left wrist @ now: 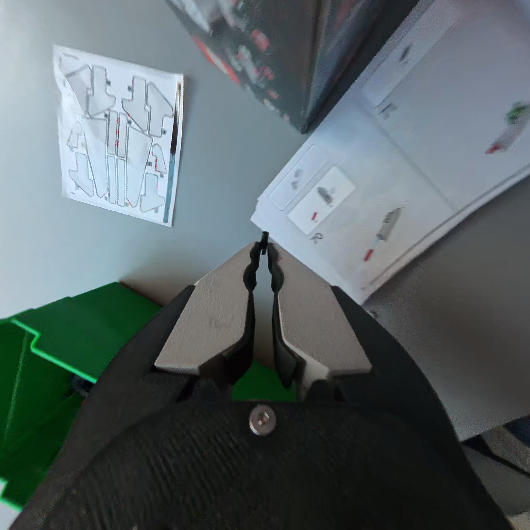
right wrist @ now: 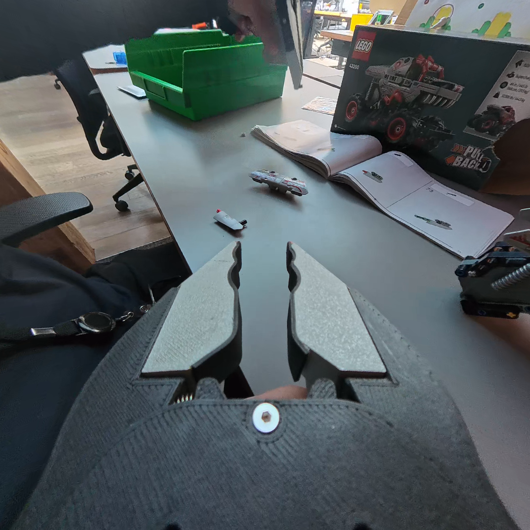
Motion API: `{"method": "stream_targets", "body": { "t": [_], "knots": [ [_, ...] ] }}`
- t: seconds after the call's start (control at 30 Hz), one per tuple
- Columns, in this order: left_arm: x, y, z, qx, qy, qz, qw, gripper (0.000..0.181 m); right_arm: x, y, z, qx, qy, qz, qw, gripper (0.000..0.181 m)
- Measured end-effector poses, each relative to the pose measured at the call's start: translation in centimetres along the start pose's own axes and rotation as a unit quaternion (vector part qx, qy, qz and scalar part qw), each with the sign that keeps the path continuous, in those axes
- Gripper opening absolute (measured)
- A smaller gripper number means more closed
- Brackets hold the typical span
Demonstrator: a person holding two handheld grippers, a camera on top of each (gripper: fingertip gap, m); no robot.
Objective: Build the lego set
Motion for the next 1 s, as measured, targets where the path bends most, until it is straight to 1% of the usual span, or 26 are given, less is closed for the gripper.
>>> {"method": "stream_targets", "body": {
  "t": [0.03, 0.1, 0.13, 0.2, 0.23, 0.33, 0.4, 0.43, 0.53, 0.57, 0.6, 0.67, 0.73, 0.8, 0.93, 1.0],
  "knots": [
    [1.5, 0.2, 1.3, 0.001, 0.010, 0.040, 0.999, 0.002, 0.0, 0.0, 0.0, -0.003, -0.002, 0.002, 1.000, 0.028],
    [4.4, 0.8, 5.3, -0.023, 0.067, 0.126, 0.989, 0.002, 0.0, -0.2, -0.1, -0.005, -0.008, 0.008, 1.000, 0.028],
    [5.6, 1.2, 7.8, -0.041, 0.101, 0.170, 0.980, 0.002, 0.1, -0.3, -0.3, -0.005, -0.018, 0.015, 1.000, 0.028],
    [7.1, 2.1, 13.4, -0.083, 0.175, 0.240, 0.951, 0.002, 0.0, -0.8, -0.5, -0.014, -0.051, 0.036, 0.998, 0.027],
    [7.4, 2.5, 16.2, -0.110, 0.189, 0.275, 0.936, 0.002, 0.0, -1.2, -0.7, -0.022, -0.073, 0.049, 0.996, 0.026],
    [6.9, 4.0, 23.4, -0.178, 0.186, 0.377, 0.889, 0.002, -0.2, -2.4, -0.9, -0.065, -0.128, 0.087, 0.986, 0.022],
    [5.8, 5.1, 27.0, -0.191, 0.177, 0.427, 0.866, 0.002, -0.3, -3.1, -0.9, -0.090, -0.140, 0.107, 0.980, 0.014],
    [5.4, 5.6, 28.3, -0.189, 0.168, 0.448, 0.858, 0.002, -0.4, -3.3, -0.9, -0.096, -0.138, 0.112, 0.979, 0.013],
    [4.5, 6.7, 30.7, -0.179, 0.153, 0.485, 0.842, 0.002, -1.4, -3.2, -1.1, -0.083, -0.125, 0.090, 0.985, 0.018],
    [4.2, 6.9, 31.1, -0.180, 0.162, 0.483, 0.842, 0.002, -1.9, -3.2, -1.2, -0.074, -0.121, 0.076, 0.987, 0.021],
    [3.9, 7.0, 31.4, -0.177, 0.171, 0.478, 0.843, 0.002, -2.4, -3.1, -1.4, -0.065, -0.117, 0.066, 0.989, 0.019],
    [3.4, 7.2, 31.7, -0.167, 0.191, 0.476, 0.842, 0.002, -3.2, -3.3, -1.7, -0.052, -0.124, 0.057, 0.989, 0.015],
    [3.2, 7.3, 31.6, -0.160, 0.182, 0.490, 0.838, 0.002, -3.8, -3.6, -1.9, -0.058, -0.138, 0.050, 0.987, 0.014],
    [3.0, 7.4, 31.6, -0.158, 0.177, 0.487, 0.841, 0.002, -4.3, -3.8, -1.9, -0.067, -0.147, 0.052, 0.985, 0.013],
    [2.8, 7.7, 31.5, -0.152, 0.150, 0.500, 0.839, 0.002, -5.2, -3.8, -2.0, -0.068, -0.142, 0.048, 0.986, 0.003],
    [2.6, 7.8, 31.3, -0.148, 0.151, 0.505, 0.837, 0.002, -5.4, -3.8, -2.1, -0.068, -0.140, 0.049, 0.987, 0.002]
  ]
}}
Point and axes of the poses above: each gripper's, where its closed fingertips meet, x back along the fingers, y out of its underside, z = x × y across the jaws, the point moved 10 cm from there along x, back along the fingers, and after that the axes turned 1 degree about -z, right-handed, at the moved point
